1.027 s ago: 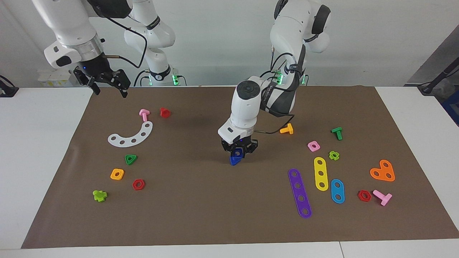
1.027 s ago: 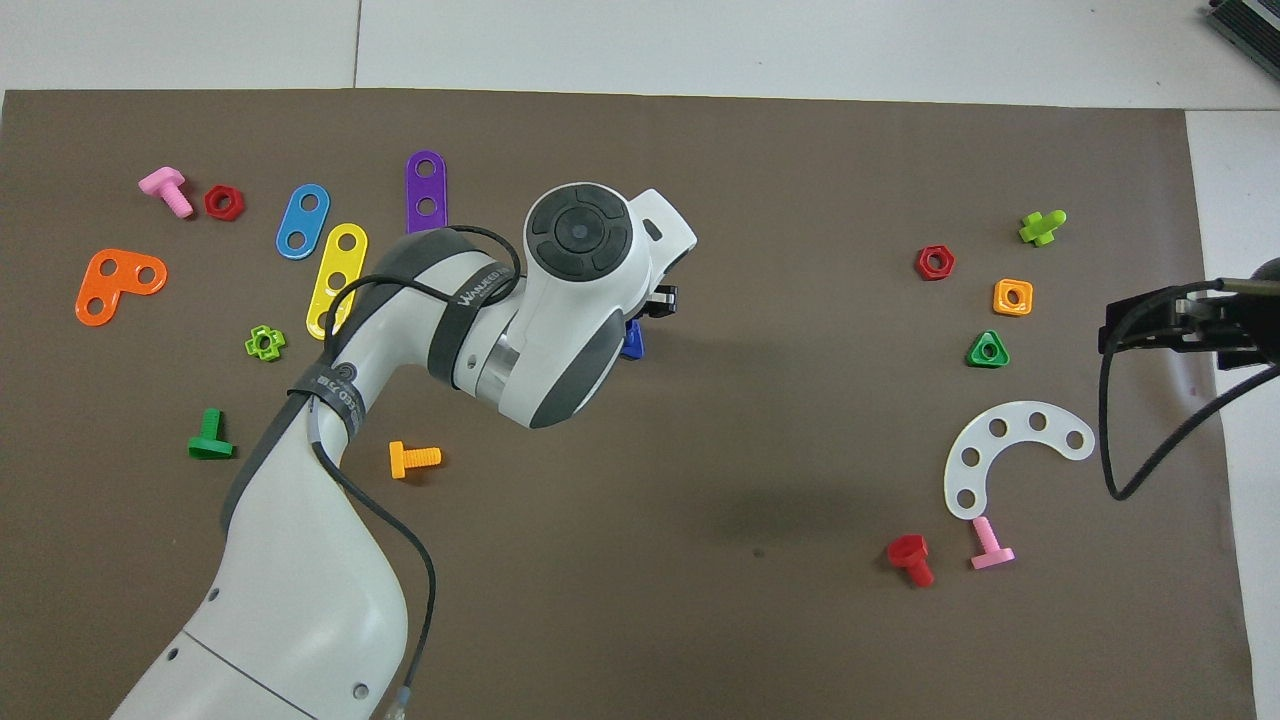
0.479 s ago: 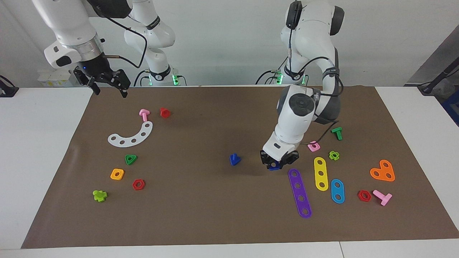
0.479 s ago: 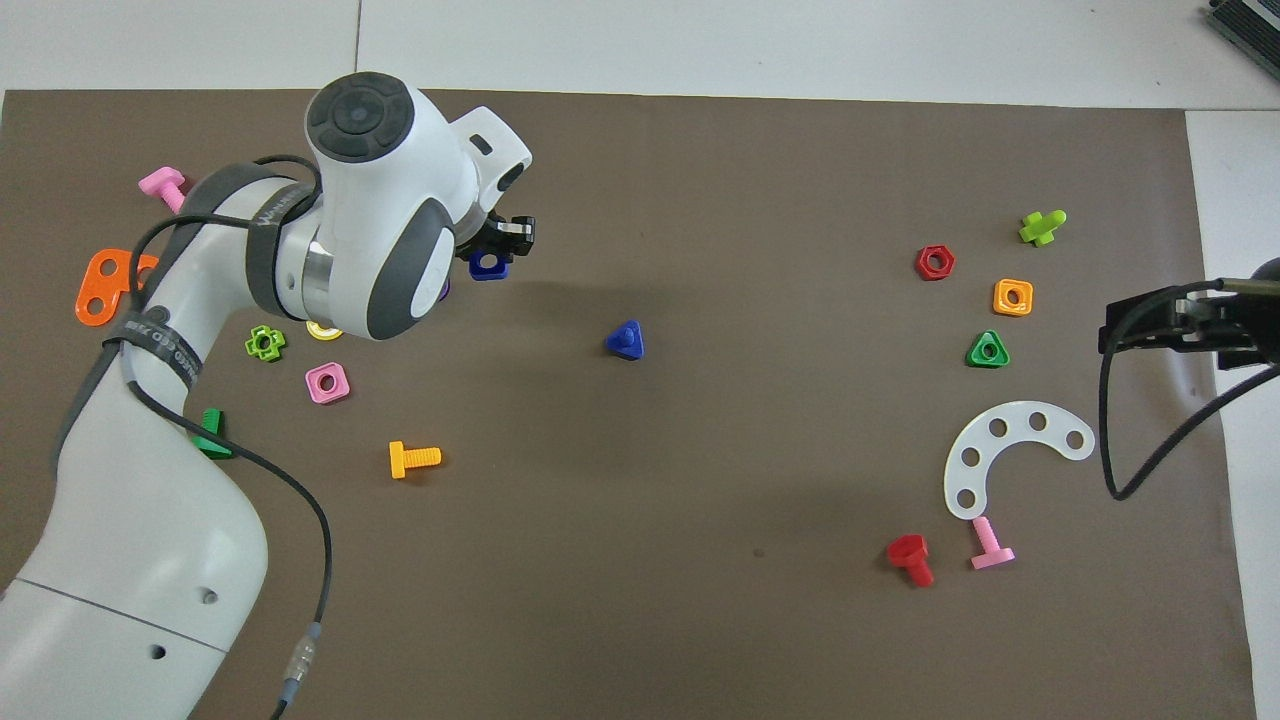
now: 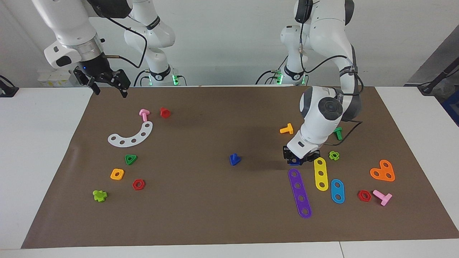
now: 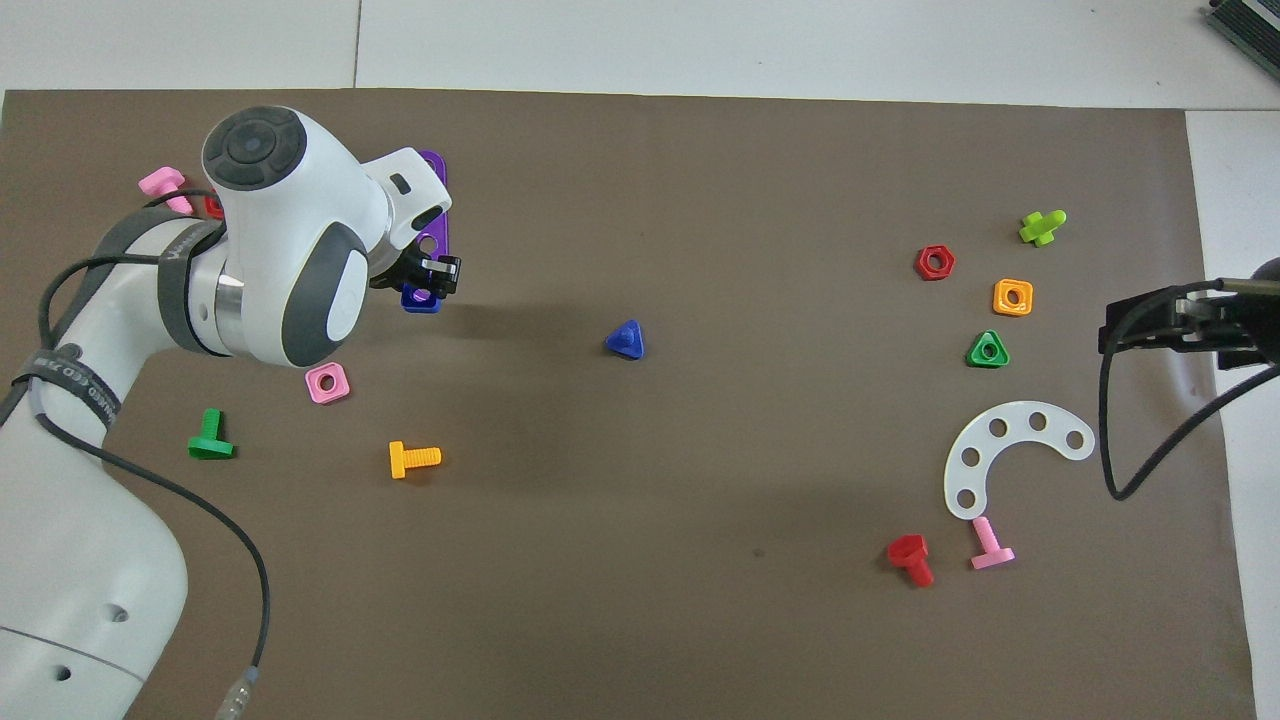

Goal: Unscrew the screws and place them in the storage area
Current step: 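Carry the blue nut to the purple strip and release it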

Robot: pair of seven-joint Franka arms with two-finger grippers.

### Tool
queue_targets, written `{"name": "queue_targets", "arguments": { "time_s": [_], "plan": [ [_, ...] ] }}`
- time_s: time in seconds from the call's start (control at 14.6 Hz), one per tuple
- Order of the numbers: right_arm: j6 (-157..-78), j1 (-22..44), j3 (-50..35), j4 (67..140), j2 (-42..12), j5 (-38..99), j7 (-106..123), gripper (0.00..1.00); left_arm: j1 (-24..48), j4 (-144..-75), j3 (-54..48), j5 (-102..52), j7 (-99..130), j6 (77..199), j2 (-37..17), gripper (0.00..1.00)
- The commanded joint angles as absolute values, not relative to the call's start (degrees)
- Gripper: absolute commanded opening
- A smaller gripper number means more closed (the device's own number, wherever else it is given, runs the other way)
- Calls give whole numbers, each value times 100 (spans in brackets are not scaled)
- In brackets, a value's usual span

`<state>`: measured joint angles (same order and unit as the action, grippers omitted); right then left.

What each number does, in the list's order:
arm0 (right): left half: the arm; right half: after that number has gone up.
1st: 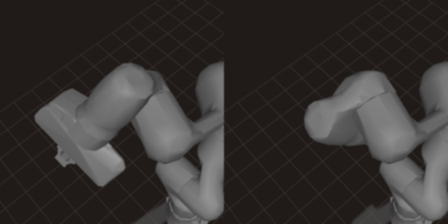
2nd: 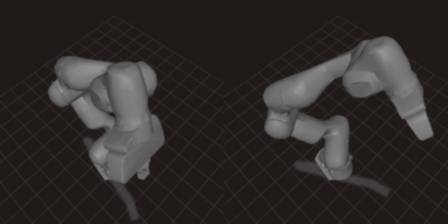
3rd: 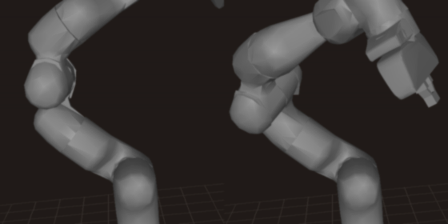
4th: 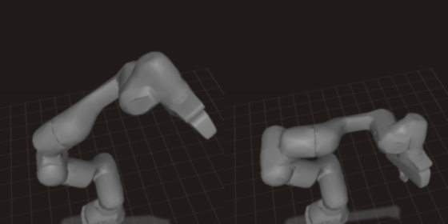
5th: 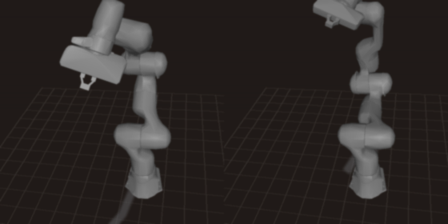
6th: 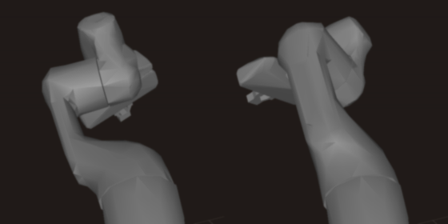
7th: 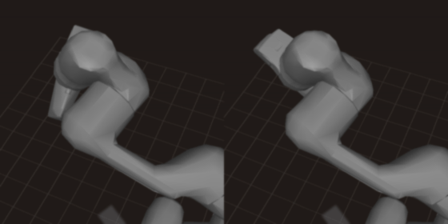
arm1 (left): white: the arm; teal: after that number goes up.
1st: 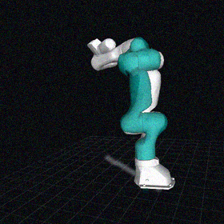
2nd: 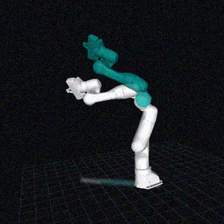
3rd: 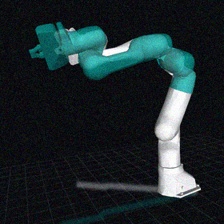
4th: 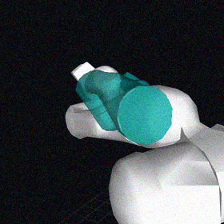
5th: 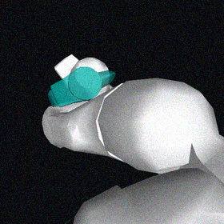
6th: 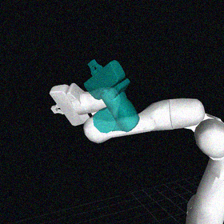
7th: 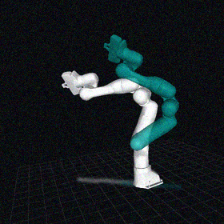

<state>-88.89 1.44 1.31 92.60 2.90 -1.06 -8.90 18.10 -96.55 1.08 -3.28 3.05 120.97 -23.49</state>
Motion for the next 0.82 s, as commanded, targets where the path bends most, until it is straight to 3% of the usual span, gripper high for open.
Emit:
{"name": "queue_targets", "arguments": {
  "time_s": [0.0,0.48,0.55,0.68,0.75],
  "plan": [
    [-8912,88,97,9387,413,0,-800,100,1819,-10791,105,-422,158,13014,-1829,34],
    [-8912,88,97,9387,413,0,-800,100,1811,-11390,114,-422,-149,13762,-1688,38],
    [-8912,88,97,9387,413,0,-800,100,1802,-11443,114,-422,-149,13859,-1688,45],
    [-8912,88,97,9387,413,0,-800,100,1802,-11470,114,-422,-219,13922,-1687,69],
    [-8912,88,97,9387,413,0,-800,100,1793,-11470,123,-422,-350,13931,-1687,93]
  ]
}}
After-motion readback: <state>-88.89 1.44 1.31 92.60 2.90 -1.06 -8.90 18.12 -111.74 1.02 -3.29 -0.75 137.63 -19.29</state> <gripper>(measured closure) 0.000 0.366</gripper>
